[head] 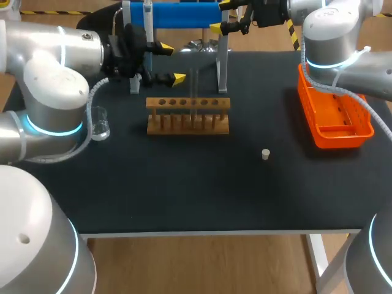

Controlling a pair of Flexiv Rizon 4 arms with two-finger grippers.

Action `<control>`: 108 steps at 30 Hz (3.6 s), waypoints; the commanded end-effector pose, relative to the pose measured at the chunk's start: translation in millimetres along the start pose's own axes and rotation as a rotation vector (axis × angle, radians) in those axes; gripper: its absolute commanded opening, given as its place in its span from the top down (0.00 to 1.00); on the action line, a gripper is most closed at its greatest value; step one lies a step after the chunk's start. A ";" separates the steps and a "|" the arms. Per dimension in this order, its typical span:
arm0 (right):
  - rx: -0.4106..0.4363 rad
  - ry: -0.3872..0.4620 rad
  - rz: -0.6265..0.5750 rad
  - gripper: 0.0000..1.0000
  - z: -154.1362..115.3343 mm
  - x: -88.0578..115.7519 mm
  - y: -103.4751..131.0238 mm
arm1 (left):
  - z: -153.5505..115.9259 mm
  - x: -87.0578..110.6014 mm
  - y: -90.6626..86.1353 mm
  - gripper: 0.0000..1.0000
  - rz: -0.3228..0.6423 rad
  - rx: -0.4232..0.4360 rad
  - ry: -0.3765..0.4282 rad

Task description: Invert the test tube, pick up the pipette, mount the tip to pipette, aspirate from beaker and dispense into the tube, eject the tip, return the pipette, and cap with the stopper.

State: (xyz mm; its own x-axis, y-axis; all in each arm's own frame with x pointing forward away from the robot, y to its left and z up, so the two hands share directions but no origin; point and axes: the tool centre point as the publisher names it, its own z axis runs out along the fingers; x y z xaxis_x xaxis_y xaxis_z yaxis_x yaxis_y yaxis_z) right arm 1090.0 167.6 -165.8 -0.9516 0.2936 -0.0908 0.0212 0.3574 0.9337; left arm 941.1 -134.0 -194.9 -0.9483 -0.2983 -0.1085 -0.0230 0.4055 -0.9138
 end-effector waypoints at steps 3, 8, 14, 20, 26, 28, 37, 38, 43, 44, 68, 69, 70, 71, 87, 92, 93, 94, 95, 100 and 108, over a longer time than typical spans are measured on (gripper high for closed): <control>0.002 0.001 0.001 0.00 -0.9 -0.2 0.4 | 13.8 -12.5 9.6 0.00 -0.008 -0.014 0.206; 0.002 0.001 0.001 0.00 -0.9 -0.2 0.4 | 27.5 -18.4 22.1 0.00 -0.030 -0.021 0.178; 0.002 0.001 0.001 0.00 -0.9 -0.2 0.4 | 39.3 -24.0 34.5 0.00 -0.055 -0.018 0.136; 0.002 0.001 0.001 0.00 -0.9 -0.2 0.4 | 54.8 -25.3 40.5 0.00 -0.060 -0.030 0.136; 0.002 0.001 0.001 0.00 -0.9 -0.2 0.4 | 72.7 -25.0 43.6 0.00 -0.034 -0.063 0.149; 0.002 0.001 0.001 0.00 -0.9 -0.2 0.4 | 79.6 -24.1 44.7 0.00 -0.025 -0.080 0.154; 0.002 0.001 0.001 0.00 -0.9 -0.2 0.4 | 100.0 -20.5 50.0 0.00 -0.017 -0.122 0.163; 0.002 0.001 0.001 0.00 -0.9 -0.2 0.4 | 100.9 -19.9 50.2 0.00 -0.016 -0.122 0.163; 0.002 0.001 0.001 0.00 -0.9 -0.2 0.4 | 103.8 -18.3 54.0 0.00 -0.018 -0.144 0.148; 0.002 0.001 0.001 0.00 -0.9 -0.2 0.4 | 104.1 -18.1 54.9 0.00 -0.017 -0.147 0.145; 0.002 0.001 0.001 0.00 -0.9 -0.2 0.4 | 106.5 -18.9 63.4 0.00 -0.014 -0.187 0.156; 0.002 0.001 0.001 0.00 -0.9 -0.2 0.4 | 105.7 -19.2 63.6 0.00 -0.014 -0.187 0.156; 0.002 0.001 0.001 0.00 -0.9 -0.2 0.4 | 105.2 -19.3 63.6 0.00 -0.014 -0.187 0.156; 0.002 0.001 0.001 0.00 -0.9 -0.2 0.4 | 104.7 -19.2 63.5 0.00 -0.014 -0.186 0.157; 0.002 0.001 0.001 0.00 -0.9 -0.2 0.4 | 103.4 -16.9 63.8 0.00 -0.013 -0.190 0.179; 0.002 0.001 0.001 0.00 -0.9 -0.2 0.4 | 103.4 -16.9 63.8 0.00 -0.013 -0.190 0.179; 0.002 0.001 0.001 0.00 -0.9 -0.2 0.4 | 103.4 -16.9 63.8 0.00 -0.013 -0.190 0.179; 0.002 0.001 0.001 0.00 -0.9 -0.2 0.4 | 103.4 -16.9 63.8 0.00 -0.013 -0.190 0.179; 0.002 0.001 0.001 0.00 -0.9 -0.2 0.4 | 103.4 -16.9 63.8 0.00 -0.013 -0.190 0.179; 0.021 -0.024 -0.012 0.00 -12.5 7.4 -3.5 | 103.4 -16.9 63.8 0.00 -0.013 -0.190 0.179; 0.036 -0.086 -0.032 0.00 -77.9 46.7 -25.2 | 103.4 -16.9 63.8 0.00 -0.013 -0.190 0.179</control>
State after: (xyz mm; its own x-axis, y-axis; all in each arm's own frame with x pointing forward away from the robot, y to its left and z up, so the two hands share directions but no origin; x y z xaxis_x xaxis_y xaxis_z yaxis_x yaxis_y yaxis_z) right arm 1067.4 136.5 -174.4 -0.9381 0.3205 -0.1315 0.0102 0.4050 0.9143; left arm 987.4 -192.3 -292.5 -0.9876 -0.1562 -0.0139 -0.0770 0.5601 -0.8248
